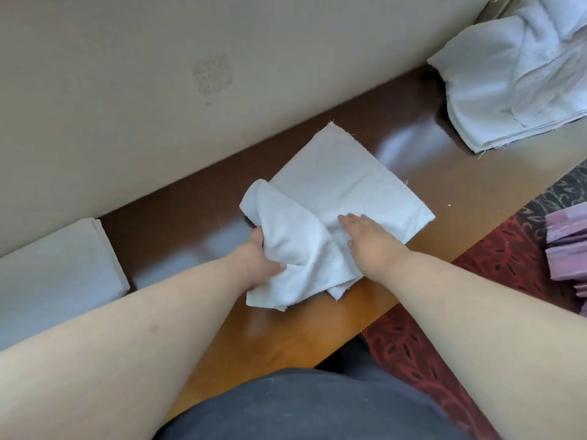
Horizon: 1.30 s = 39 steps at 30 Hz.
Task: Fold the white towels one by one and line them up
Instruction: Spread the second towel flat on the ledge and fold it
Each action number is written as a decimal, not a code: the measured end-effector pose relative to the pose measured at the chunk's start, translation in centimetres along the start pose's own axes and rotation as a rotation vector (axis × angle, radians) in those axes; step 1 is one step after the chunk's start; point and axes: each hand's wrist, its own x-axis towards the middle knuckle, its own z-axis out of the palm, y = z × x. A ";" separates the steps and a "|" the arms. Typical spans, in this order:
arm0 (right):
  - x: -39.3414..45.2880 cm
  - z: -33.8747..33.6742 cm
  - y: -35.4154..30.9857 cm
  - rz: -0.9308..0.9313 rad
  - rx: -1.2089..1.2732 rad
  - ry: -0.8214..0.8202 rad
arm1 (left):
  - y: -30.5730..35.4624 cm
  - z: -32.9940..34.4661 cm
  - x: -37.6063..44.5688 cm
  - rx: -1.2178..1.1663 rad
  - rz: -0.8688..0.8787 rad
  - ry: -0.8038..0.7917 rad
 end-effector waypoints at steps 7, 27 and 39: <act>0.1 -0.2 3.2 0.142 -0.198 -0.126 | -0.9 0.6 -0.6 0.111 -0.018 0.241; 10.6 -7.4 -21.2 -0.726 -1.072 -0.254 | -1.1 6.1 -2.1 -0.218 -0.686 0.343; 6.6 -11.9 -23.7 -1.079 -0.545 -0.280 | 1.5 11.1 -10.9 -0.866 -0.538 1.016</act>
